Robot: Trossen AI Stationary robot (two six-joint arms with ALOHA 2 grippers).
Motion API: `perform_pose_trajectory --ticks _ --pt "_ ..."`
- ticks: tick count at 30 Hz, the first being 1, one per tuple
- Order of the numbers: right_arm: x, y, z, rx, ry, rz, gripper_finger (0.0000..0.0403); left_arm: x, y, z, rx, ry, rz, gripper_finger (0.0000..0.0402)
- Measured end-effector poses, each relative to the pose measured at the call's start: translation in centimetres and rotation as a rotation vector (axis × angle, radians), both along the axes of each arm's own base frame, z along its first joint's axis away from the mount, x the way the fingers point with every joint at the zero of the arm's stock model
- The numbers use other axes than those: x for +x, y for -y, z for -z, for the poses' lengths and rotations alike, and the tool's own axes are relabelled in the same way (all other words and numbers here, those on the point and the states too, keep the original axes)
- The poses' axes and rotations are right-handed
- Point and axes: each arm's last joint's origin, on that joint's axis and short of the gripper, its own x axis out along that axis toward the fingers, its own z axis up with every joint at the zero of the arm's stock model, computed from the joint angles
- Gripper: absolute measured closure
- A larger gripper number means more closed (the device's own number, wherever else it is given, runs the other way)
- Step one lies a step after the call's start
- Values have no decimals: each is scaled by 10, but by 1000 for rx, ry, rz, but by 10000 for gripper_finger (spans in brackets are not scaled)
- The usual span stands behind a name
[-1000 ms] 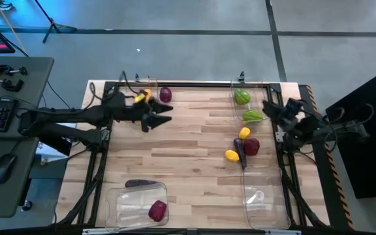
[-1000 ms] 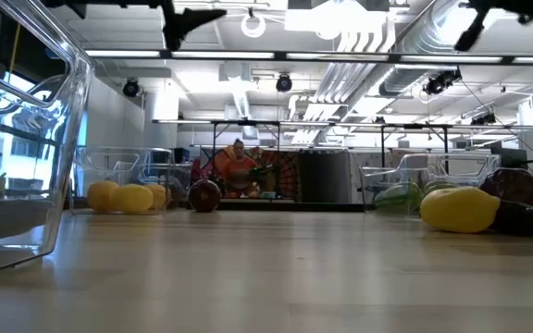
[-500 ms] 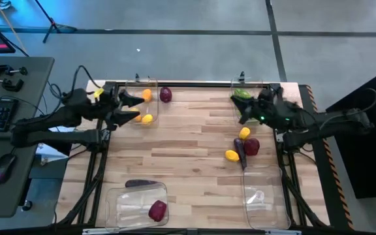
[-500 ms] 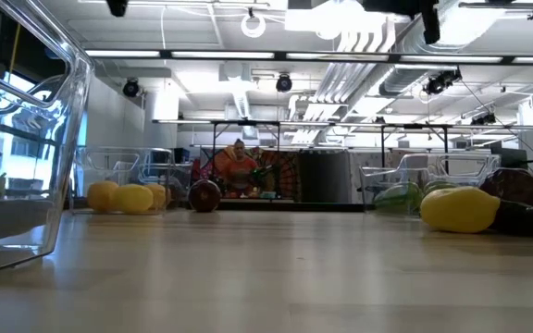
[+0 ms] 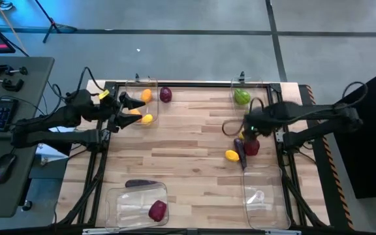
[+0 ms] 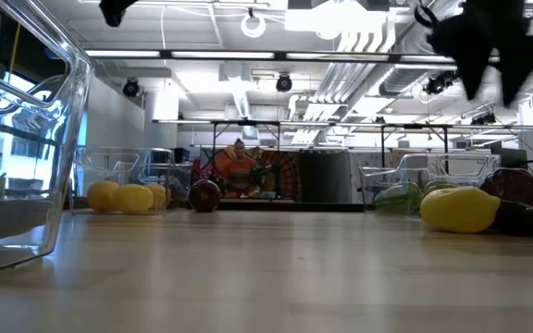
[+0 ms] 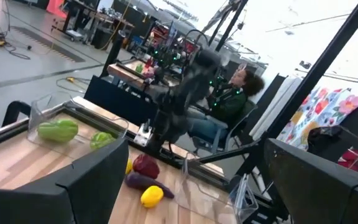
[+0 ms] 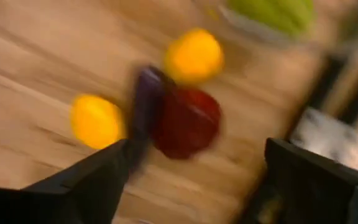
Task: Sort produce into baskets
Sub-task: Put the red apple into the bottom left transparent bin
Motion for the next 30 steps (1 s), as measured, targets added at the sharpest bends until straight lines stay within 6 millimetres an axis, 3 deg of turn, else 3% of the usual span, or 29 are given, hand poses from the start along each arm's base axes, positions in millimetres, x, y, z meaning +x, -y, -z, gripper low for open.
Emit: perform_pose_trajectory --ticks 5,14,22,30 --pt "-4 -7 39 93 -47 94 6 0 0 0 8 -2 0 39" --pt "-3 -7 85 129 8 197 4 0 0 0 25 -4 -1 39" --pt "-13 -6 110 77 -40 361 4 0 0 0 32 -5 -5 39" --pt "-14 -6 127 101 -8 391 30 0 -1 1 32 -10 -24 39"
